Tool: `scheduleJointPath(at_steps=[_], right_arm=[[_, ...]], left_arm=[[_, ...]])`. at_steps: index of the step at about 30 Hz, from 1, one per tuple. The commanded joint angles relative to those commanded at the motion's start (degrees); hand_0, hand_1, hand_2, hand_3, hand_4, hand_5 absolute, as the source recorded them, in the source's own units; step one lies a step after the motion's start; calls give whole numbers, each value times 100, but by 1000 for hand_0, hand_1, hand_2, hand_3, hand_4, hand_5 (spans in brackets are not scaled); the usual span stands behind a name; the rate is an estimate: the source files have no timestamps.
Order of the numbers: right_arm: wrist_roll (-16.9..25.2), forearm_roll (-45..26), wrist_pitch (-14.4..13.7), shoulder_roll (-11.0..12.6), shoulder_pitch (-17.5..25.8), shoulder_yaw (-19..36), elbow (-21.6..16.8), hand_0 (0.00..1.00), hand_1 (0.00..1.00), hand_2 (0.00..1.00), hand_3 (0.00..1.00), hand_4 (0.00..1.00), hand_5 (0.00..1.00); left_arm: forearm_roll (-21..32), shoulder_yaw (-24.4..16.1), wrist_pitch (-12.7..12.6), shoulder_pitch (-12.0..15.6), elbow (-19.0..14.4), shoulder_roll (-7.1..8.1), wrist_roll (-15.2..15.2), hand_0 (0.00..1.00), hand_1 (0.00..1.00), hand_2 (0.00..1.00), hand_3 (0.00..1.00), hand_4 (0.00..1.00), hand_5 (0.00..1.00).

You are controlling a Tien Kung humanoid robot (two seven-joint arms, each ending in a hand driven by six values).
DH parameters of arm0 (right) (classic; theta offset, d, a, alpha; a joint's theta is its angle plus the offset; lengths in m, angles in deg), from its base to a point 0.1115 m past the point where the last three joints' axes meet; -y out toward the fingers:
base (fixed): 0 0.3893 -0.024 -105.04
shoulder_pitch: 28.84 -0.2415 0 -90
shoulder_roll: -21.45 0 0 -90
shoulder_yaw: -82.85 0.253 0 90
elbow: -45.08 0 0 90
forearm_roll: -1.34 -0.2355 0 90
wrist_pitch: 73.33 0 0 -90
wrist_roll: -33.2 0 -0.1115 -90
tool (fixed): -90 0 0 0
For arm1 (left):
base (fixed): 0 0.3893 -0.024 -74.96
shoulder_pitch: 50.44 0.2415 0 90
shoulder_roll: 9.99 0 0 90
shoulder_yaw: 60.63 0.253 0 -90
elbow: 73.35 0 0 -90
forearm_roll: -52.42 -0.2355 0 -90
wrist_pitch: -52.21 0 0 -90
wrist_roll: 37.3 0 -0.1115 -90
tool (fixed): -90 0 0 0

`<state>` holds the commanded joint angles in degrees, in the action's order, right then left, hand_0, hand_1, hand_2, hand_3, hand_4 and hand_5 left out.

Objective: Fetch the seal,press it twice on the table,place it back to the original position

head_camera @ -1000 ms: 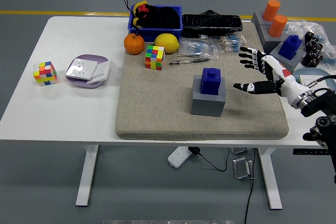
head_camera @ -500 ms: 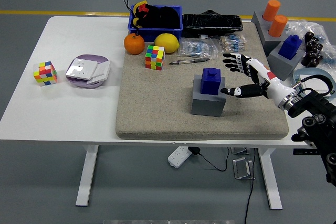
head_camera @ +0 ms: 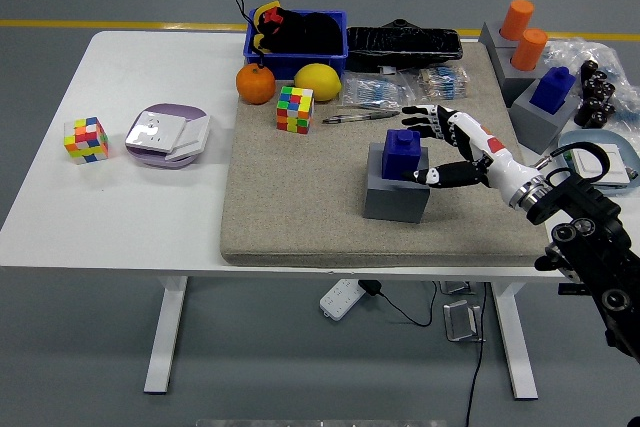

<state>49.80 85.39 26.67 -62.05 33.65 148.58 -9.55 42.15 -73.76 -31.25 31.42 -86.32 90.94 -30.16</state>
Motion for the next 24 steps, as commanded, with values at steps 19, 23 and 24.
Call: scheduleJointPath(at_steps=[19,23,24], right_arm=[[106,-65,-237,-39,-49,-245,179,676,634,659,717,774,2],[142,-67,-324,-52,-61,-298,241,676,634,659,717,774,2],[153,-70,-354,-55,-65,-304,250,676,634,659,717,774,2]], left_arm=[[-7,-5,6,12,10,-41,0,815,817,789,837,801,416],[2,-5,6,14,13,-48,0,815,817,789,837,801,416],[-3,-8,7,12,11,-49,1,815,817,789,837,801,416]])
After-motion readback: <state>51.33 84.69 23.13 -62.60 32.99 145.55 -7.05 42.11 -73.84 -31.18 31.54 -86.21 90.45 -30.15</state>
